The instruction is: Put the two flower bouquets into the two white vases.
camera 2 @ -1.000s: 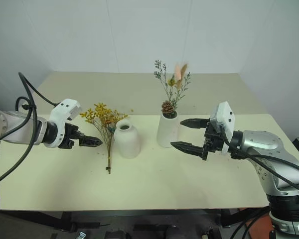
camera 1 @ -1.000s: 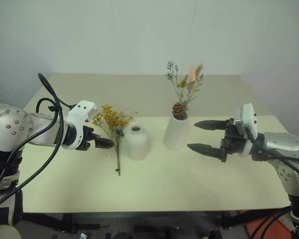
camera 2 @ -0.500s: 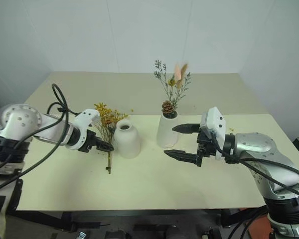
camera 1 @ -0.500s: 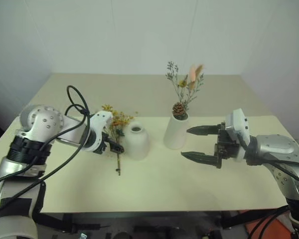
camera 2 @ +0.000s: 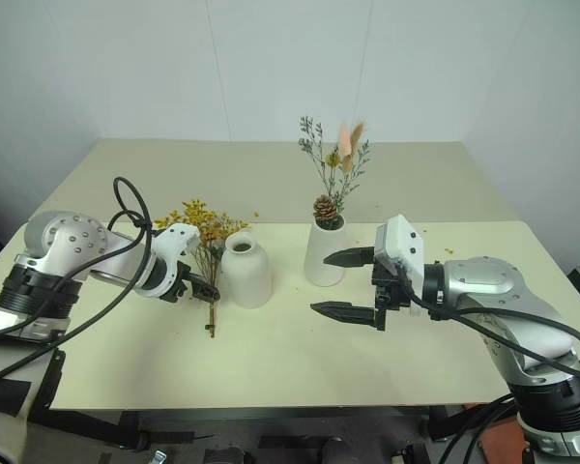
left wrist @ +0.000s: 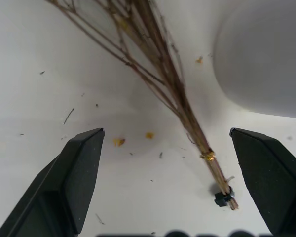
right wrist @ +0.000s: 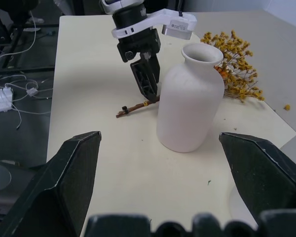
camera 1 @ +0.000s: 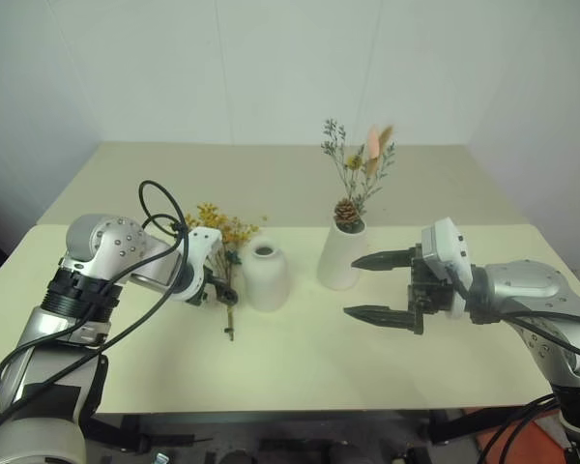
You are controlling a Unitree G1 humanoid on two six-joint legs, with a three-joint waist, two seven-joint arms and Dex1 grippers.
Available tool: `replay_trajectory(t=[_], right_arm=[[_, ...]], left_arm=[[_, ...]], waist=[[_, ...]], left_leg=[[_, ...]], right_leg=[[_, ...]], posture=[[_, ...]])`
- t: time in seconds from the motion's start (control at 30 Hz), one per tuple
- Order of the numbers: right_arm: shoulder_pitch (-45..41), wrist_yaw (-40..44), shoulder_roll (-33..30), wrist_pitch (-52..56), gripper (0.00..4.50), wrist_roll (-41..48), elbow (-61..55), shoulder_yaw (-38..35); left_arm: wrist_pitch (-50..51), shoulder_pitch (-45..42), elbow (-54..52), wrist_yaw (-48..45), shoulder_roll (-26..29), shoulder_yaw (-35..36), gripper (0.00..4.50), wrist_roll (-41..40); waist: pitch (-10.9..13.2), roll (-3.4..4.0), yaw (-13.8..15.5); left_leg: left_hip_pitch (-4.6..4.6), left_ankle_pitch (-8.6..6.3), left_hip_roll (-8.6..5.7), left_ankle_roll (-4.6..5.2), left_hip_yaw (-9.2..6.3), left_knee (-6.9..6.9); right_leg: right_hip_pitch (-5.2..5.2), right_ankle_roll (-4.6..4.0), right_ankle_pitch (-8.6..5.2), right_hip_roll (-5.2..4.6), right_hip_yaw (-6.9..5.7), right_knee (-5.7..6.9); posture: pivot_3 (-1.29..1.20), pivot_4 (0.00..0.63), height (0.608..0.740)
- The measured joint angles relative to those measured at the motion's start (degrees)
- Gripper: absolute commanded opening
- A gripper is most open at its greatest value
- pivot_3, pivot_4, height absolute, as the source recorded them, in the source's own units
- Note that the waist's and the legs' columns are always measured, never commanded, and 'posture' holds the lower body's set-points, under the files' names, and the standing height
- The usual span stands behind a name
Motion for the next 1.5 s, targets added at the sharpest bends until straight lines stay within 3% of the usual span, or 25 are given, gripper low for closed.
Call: replay_trajectory(t=[0.23,0.43,0.9,1.23,1.37,1.5], right_arm=[[-1.11,-0.24,0.49,0.21,4.5,0.03,-0.09,0.47],[-1.63,-0.14,0.53,0.23,4.5,0.13,-0.09,0.51],[-1.5,-0.38,1.37,0.24,4.5,0.38,-0.19,0.51],[-0.71,-1.31,1.85,0.63,4.5,0.82,-1.48,0.48],[-0.7,-1.23,1.85,0.65,4.5,0.83,-1.42,0.39],[-0.82,-1.06,1.85,0.65,4.5,0.82,-1.05,0.39]], left_arm=[[0.0,-0.5,3.63,-0.25,-6.41,3.35,4.48,6.96],[0.0,-0.5,3.88,-1.33,-7.67,4.59,4.48,10.91],[-0.65,-0.56,3.74,-6.12,-6.73,1.99,0.09,18.35],[-0.15,-0.68,3.56,-9.46,-6.89,3.05,0.03,22.16],[-1.26,-1.0,2.91,-7.15,-10.36,11.19,0.03,26.38],[-8.65,-1.66,-0.87,-4.28,-14.36,19.77,0.03,30.81]], waist=[[-0.02,0.03,0.16],[-0.03,0.04,0.12],[-0.05,0.05,0.14],[-0.05,0.05,0.06],[-0.04,0.03,0.15],[-0.04,0.03,0.26]], left_leg=[[0.06,0.0,-0.05,0.0,-0.03,0.01],[0.1,0.0,-0.06,0.0,-0.05,0.01],[0.09,0.0,-0.1,0.0,-0.07,0.01],[0.05,0.0,-0.1,0.0,-0.07,0.01],[-0.06,0.0,-0.09,0.0,-0.11,0.01],[-0.07,0.0,-0.11,0.0,-0.11,0.0]], right_leg=[[0.07,0.0,0.0,-0.02,-0.01,0.03],[0.1,0.0,0.0,-0.02,0.0,0.05],[0.1,0.01,0.0,-0.07,-0.01,0.04],[0.06,0.01,0.0,-0.06,-0.01,0.04],[-0.01,0.01,0.0,-0.07,-0.05,0.01],[-0.01,0.0,0.01,-0.12,-0.05,-0.02]], posture=[[0.0,0.15,0.74],[0.0,0.15,0.74],[0.0,0.15,0.74],[0.0,0.15,0.74],[0.0,0.15,0.74],[0.0,0.15,0.74]])
